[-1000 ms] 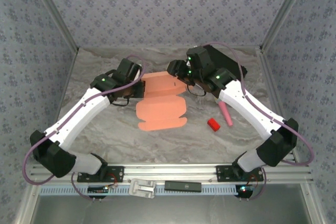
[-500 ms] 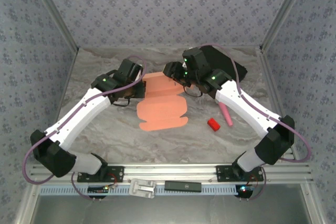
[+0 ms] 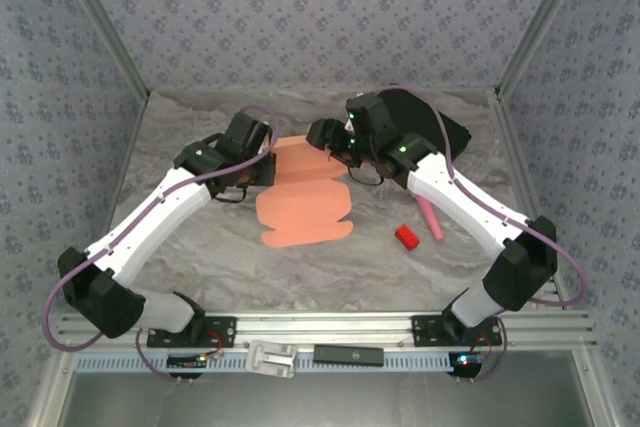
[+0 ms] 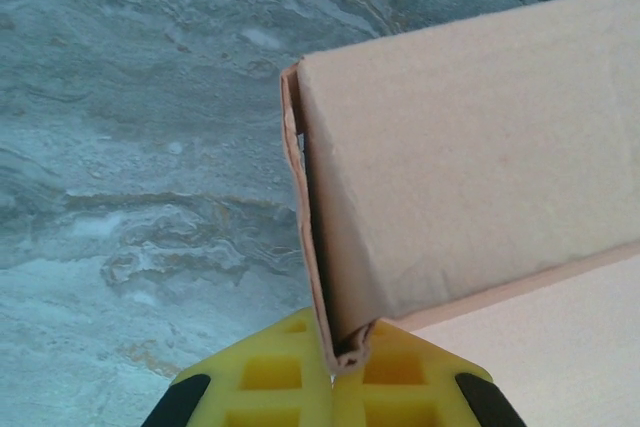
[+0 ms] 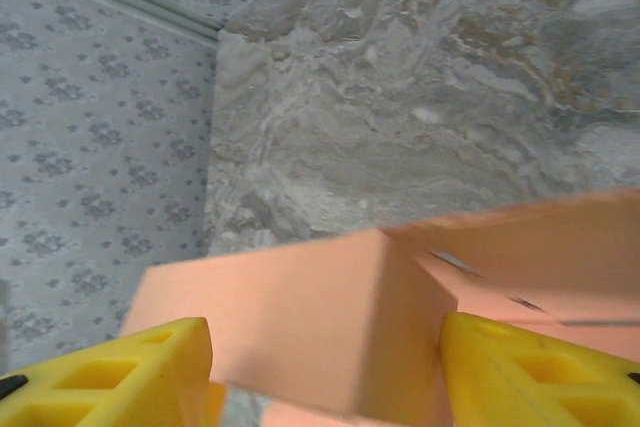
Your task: Fold the paper box
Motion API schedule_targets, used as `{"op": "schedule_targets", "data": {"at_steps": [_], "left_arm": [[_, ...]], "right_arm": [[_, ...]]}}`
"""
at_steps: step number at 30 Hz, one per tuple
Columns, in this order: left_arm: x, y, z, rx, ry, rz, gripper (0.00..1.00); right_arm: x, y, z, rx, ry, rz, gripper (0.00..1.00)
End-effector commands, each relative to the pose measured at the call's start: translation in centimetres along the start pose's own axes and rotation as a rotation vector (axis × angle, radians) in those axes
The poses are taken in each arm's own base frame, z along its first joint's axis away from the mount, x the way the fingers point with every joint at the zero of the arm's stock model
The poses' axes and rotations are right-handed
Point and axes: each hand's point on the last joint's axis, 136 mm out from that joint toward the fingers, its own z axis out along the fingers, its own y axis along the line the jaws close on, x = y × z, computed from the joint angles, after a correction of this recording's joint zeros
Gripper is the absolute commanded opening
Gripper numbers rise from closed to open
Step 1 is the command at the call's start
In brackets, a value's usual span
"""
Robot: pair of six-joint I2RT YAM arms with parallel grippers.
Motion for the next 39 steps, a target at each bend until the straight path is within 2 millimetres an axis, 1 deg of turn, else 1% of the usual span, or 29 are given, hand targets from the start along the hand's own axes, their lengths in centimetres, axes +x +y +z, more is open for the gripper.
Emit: {"op": "schedule_targets", "data": {"at_steps": [1,3,4,5,7,8,9,11,12,15,18,21,23,26,31,33,37,39], "left_arm": [[-1.0,0.8,-0.4,-0.060,-0.042,-0.019,0.00],[-1.0,0.7,-0.3,-0.055,-0.050,-0.025,0.00],[-1.1,0.6,-0.4,-0.048,-0.053,-0.028,0.00],[-1.0,0.5,-0.3,-0.046,-0.050,-0.028,0.00],[-1.0,0.3,-0.2,-0.037,-0.046,-0.031,0.00],[-0.9,0.3,-0.2,-0.034,-0.045,-0.032,0.00],[-0.9,0.2,-0.2,-0.030,-0.045,-0.033,0.00],[-1.0,0.2,-0.3,-0.026,-0.046,-0.035,0.00],[-1.0,0.1,-0.3,-0.023,-0.046,-0.035,0.00],[-1.1,-0.2,-0.4,-0.010,-0.039,-0.035,0.00],[-1.2,-0.5,-0.5,0.005,-0.038,-0.038,0.00],[-1.2,-0.6,-0.6,0.014,-0.037,-0.037,0.00],[-1.2,-0.7,-0.6,0.015,-0.033,-0.035,0.00],[-1.2,-0.8,-0.5,0.026,-0.030,-0.041,0.00],[-1.3,-0.8,-0.5,0.039,-0.031,-0.049,0.00],[-1.2,-0.9,-0.4,0.039,-0.024,-0.047,0.00],[-1.1,-1.0,-0.1,0.040,-0.016,-0.048,0.00],[-1.1,-1.0,-0.2,0.046,-0.021,-0.052,0.00]], "right_arm": [[-0.4,-2.3,-3.6,0.092,-0.108,-0.003,0.66],[0.0,-3.6,-4.7,0.124,-0.160,0.008,0.70],[0.3,-4.2,-5.0,0.123,-0.180,0.018,0.71],[0.8,-5.1,-4.8,0.124,-0.190,0.029,0.73],[1.2,-5.8,-4.6,0.087,-0.214,0.060,0.78],[1.4,-6.0,-4.3,0.075,-0.214,0.067,0.79],[1.4,-5.9,-4.0,0.058,-0.218,0.071,0.79],[1.7,-5.6,-3.2,0.029,-0.201,0.083,0.70],[2.0,-5.4,-2.7,0.008,-0.190,0.085,0.69],[2.7,-5.5,-1.5,-0.009,-0.166,0.083,0.69],[2.6,-5.2,-0.6,-0.037,-0.157,0.059,0.69],[2.1,-4.8,-0.2,-0.043,-0.155,0.020,0.69],[1.9,-4.6,0.0,-0.052,-0.146,0.014,0.67],[2.1,-4.1,0.4,-0.073,-0.125,-0.003,0.66],[2.4,-4.3,0.8,-0.071,-0.113,-0.013,0.63],[2.4,-3.8,0.8,-0.086,-0.112,-0.028,0.61],[2.8,-1.9,0.7,-0.087,-0.098,-0.108,0.59],[3.0,-1.6,0.9,-0.082,-0.083,-0.128,0.59]]}}
